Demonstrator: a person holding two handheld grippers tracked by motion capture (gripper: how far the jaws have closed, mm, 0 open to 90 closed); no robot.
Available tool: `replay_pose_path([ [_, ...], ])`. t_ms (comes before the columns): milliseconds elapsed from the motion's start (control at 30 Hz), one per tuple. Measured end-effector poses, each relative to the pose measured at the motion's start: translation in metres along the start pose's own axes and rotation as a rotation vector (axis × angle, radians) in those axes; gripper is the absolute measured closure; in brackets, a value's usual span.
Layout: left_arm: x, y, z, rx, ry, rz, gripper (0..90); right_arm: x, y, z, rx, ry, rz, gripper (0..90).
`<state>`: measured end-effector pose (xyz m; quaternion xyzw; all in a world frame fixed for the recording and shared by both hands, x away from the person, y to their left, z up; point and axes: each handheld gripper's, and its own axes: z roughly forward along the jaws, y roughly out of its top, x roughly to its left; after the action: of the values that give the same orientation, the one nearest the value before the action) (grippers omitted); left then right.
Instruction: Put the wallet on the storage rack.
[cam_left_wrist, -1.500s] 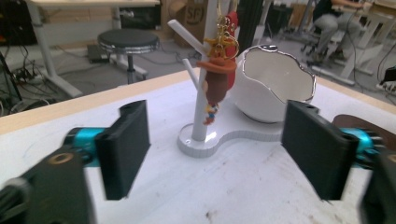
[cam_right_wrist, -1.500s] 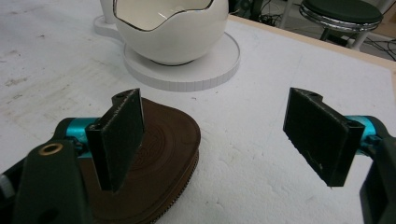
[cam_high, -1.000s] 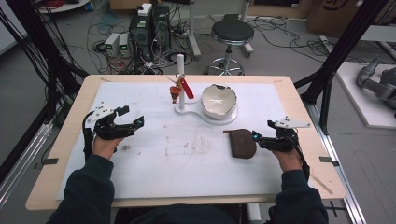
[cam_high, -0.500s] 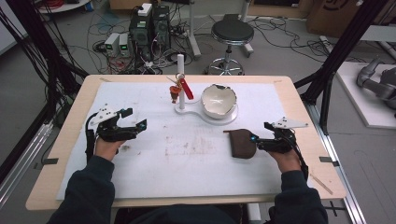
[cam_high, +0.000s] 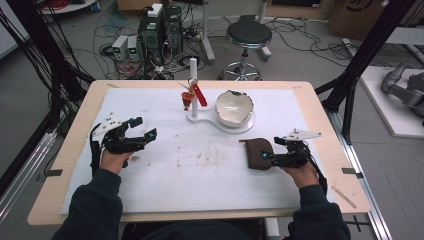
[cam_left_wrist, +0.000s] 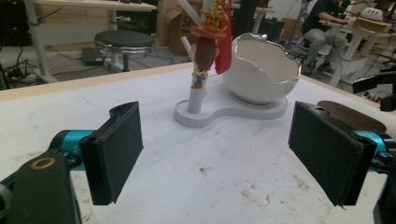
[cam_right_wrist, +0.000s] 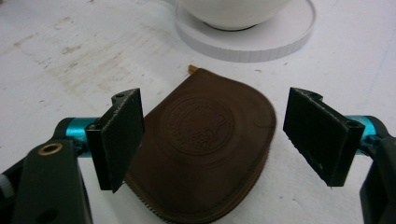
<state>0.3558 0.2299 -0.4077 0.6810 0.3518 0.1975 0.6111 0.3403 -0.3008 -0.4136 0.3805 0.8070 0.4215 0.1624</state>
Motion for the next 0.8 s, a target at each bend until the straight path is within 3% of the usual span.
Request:
replay_pose_path([
  [133,0.001,-0.002,0.003,0.024,-0.010,-0.012,18.0,0.000,-0.001,0.004,0.015,-0.004,0.020,20.7],
  [300,0.002,-0.003,0.004,0.039,-0.012,-0.016,18.1,-0.004,-0.009,0.013,0.051,0.030,0.080,20.7],
  [500,0.002,-0.003,0.005,0.050,-0.006,-0.019,18.7,-0.008,-0.011,0.019,0.104,-0.023,0.083,20.4],
  [667,0.002,-0.004,0.006,0.060,-0.006,-0.027,18.9,-0.017,-0.015,0.025,0.116,0.037,0.160,17.7],
  [700,0.002,-0.005,0.007,0.060,-0.007,-0.028,19.0,-0.019,-0.016,0.026,0.126,0.061,0.202,18.5],
  [800,0.001,-0.005,0.008,0.066,-0.010,-0.026,19.1,-0.024,-0.017,0.027,0.136,0.118,0.245,23.5],
])
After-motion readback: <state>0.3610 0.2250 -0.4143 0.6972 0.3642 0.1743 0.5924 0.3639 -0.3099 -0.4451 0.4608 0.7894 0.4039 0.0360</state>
